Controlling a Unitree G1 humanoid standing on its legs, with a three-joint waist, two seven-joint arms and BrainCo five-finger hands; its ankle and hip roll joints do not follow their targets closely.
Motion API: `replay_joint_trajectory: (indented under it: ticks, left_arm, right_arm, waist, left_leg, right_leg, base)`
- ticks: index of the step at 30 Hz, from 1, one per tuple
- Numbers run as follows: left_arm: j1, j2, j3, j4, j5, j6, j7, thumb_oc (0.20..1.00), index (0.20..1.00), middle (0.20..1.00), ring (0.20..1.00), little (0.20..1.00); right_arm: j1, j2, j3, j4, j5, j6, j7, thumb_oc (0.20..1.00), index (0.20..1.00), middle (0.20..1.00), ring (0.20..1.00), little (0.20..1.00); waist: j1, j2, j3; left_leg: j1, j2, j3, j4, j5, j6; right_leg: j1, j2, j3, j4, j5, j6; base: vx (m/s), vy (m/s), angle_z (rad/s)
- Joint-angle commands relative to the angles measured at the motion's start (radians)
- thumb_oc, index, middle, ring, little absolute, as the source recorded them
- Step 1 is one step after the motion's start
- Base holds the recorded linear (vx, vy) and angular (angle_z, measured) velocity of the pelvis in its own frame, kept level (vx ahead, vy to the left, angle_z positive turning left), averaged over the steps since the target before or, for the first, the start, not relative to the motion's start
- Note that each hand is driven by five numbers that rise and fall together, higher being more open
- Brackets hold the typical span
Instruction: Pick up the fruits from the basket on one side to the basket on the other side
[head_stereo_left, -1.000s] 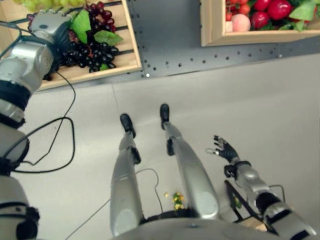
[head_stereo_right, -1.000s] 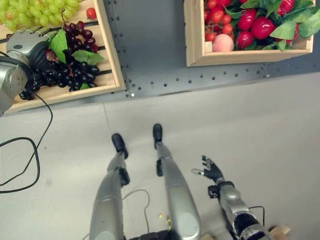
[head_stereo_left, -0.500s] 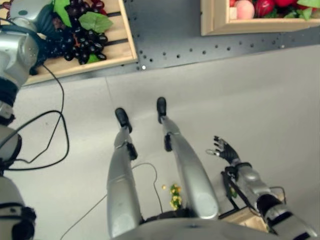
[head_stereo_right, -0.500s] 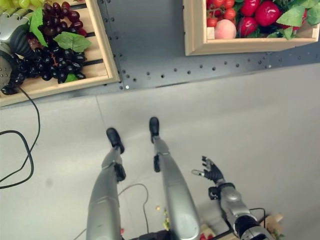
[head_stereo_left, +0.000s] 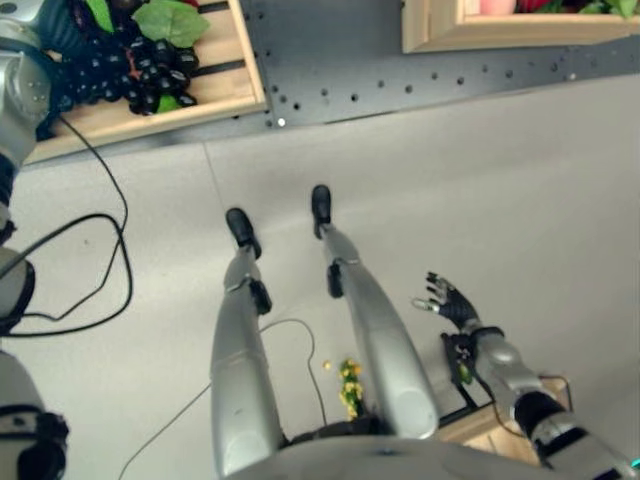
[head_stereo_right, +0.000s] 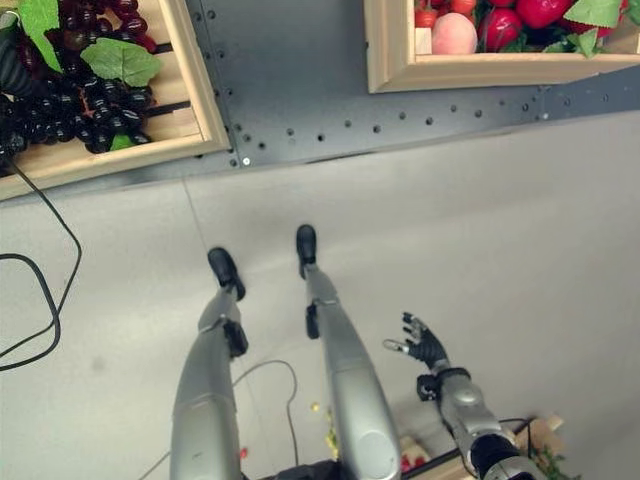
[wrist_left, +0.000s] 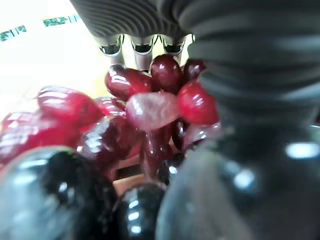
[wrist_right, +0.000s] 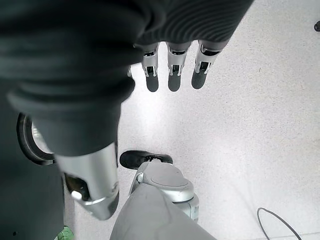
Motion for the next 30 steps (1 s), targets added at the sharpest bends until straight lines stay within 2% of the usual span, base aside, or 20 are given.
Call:
replay_joint_trajectory:
  ticks: [1, 17, 21, 23, 24, 25, 26, 27, 28, 29, 30]
  left_arm:
    - [0.104, -0.101, -0.032, 0.054, 0.002, 0.018, -0.004, 0.200, 0.200, 0.200, 0.200, 0.200]
    - [0.203, -0.131, 0.063, 0.051, -0.025, 0.021, 0.004, 0.200, 0.200, 0.200, 0.200, 0.200]
    - [0.262, -0.150, 0.129, 0.021, -0.068, 0.015, 0.010, 0.200, 0.200, 0.200, 0.200, 0.200]
    - [0.341, -0.181, 0.240, -0.033, -0.182, -0.014, 0.023, 0.200, 0.200, 0.200, 0.200, 0.200]
    - [0.346, -0.180, 0.246, -0.036, -0.181, -0.013, 0.023, 0.200, 0.200, 0.200, 0.200, 0.200]
    - [0.390, -0.201, 0.313, -0.086, -0.257, -0.031, 0.036, 0.200, 0.200, 0.200, 0.200, 0.200]
    - [0.488, -0.220, 0.411, -0.219, -0.334, -0.054, 0.048, 0.200, 0.200, 0.200, 0.200, 0.200]
    - [0.496, -0.219, 0.418, -0.224, -0.333, -0.052, 0.048, 0.200, 0.200, 0.200, 0.200, 0.200]
    - [0.620, -0.250, 0.522, -0.381, -0.395, -0.091, 0.072, 0.200, 0.200, 0.200, 0.200, 0.200]
    - [0.626, -0.250, 0.528, -0.385, -0.394, -0.089, 0.072, 0.200, 0.200, 0.200, 0.200, 0.200]
    - [0.789, -0.270, 0.622, -0.538, -0.416, -0.115, 0.072, 0.200, 0.200, 0.200, 0.200, 0.200]
  right_arm:
    - [0.048, -0.042, 0.000, -0.058, 0.033, -0.034, 0.005, 1.000, 1.000, 1.000, 1.000, 1.000]
    - [0.047, -0.047, -0.004, -0.057, 0.032, -0.031, 0.007, 1.000, 1.000, 1.000, 1.000, 1.000]
    - [0.046, -0.041, -0.009, -0.046, 0.032, -0.030, 0.003, 1.000, 1.000, 1.000, 1.000, 1.000]
    - [0.049, -0.030, -0.018, -0.030, 0.035, -0.029, 0.000, 1.000, 1.000, 1.000, 1.000, 1.000]
    - [0.049, -0.032, -0.016, -0.030, 0.035, -0.029, 0.000, 1.000, 1.000, 1.000, 1.000, 1.000]
    - [0.057, -0.025, -0.026, -0.028, 0.034, -0.031, -0.003, 1.000, 1.000, 1.000, 1.000, 1.000]
    - [0.076, -0.019, -0.042, -0.026, 0.028, -0.035, -0.008, 1.000, 1.000, 1.000, 1.000, 1.000]
    - [0.077, -0.021, -0.040, -0.027, 0.028, -0.035, -0.008, 1.000, 1.000, 1.000, 1.000, 1.000]
    - [0.091, -0.014, -0.065, -0.027, 0.010, -0.040, -0.019, 1.000, 1.000, 1.000, 1.000, 1.000]
    - [0.092, -0.016, -0.062, -0.027, 0.010, -0.040, -0.019, 1.000, 1.000, 1.000, 1.000, 1.000]
    - [0.116, -0.011, -0.095, -0.028, -0.017, -0.042, -0.033, 1.000, 1.000, 1.000, 1.000, 1.000]
  waist:
    - [-0.048, -0.064, 0.009]
    - [-0.034, -0.070, 0.009]
    - [-0.024, -0.065, 0.008]
    - [-0.010, -0.061, 0.008]
    - [-0.012, -0.060, 0.008]
    - [-0.002, -0.059, 0.008]
    - [0.014, -0.047, 0.008]
    - [0.011, -0.046, 0.008]
    - [0.029, -0.037, 0.009]
    - [0.026, -0.037, 0.009]
    - [0.049, -0.020, 0.009]
  left_leg:
    - [0.036, 0.047, -0.042, 0.070, -0.117, -0.021]
    - [0.084, 0.038, -0.048, 0.052, -0.103, -0.027]
    - [0.110, 0.033, -0.047, 0.037, -0.094, -0.031]
    - [0.132, 0.027, -0.046, 0.023, -0.087, -0.034]
    - [0.133, 0.027, -0.046, 0.023, -0.087, -0.034]
    - [0.143, 0.022, -0.047, 0.019, -0.086, -0.035]
    - [0.173, 0.014, -0.048, 0.007, -0.086, -0.036]
    - [0.176, 0.014, -0.048, 0.006, -0.085, -0.036]
    - [0.197, 0.001, -0.043, -0.008, -0.057, -0.030]
    - [0.198, 0.000, -0.043, -0.009, -0.056, -0.030]
    - [0.234, -0.005, -0.043, -0.015, -0.059, -0.031]
  right_leg:
    - [0.025, -0.037, -0.022, 0.088, -0.098, 0.118]
    - [0.071, -0.039, -0.026, 0.079, -0.093, 0.112]
    - [0.097, -0.041, -0.030, 0.074, -0.093, 0.110]
    - [0.118, -0.044, -0.032, 0.069, -0.094, 0.108]
    - [0.119, -0.044, -0.032, 0.069, -0.094, 0.108]
    - [0.130, -0.046, -0.034, 0.066, -0.094, 0.107]
    - [0.159, -0.049, -0.038, 0.061, -0.097, 0.106]
    - [0.162, -0.049, -0.038, 0.061, -0.097, 0.106]
    - [0.184, -0.059, -0.045, 0.051, -0.076, 0.097]
    - [0.186, -0.059, -0.045, 0.051, -0.075, 0.097]
    - [0.218, -0.065, -0.048, 0.051, -0.081, 0.098]
  base:
    - [0.00, 0.000, 0.00]
    - [-0.01, 0.001, 0.00]
    - [0.00, 0.000, 0.00]
    - [0.00, 0.000, 0.00]
    - [-0.01, -0.001, -0.03]
    - [0.00, 0.004, -0.05]
    - [0.00, 0.004, -0.06]
    - [-0.06, 0.009, -0.06]
    - [-0.07, 0.001, -0.06]
    - [-0.04, 0.021, -0.04]
    - [0.00, 0.000, 0.00]
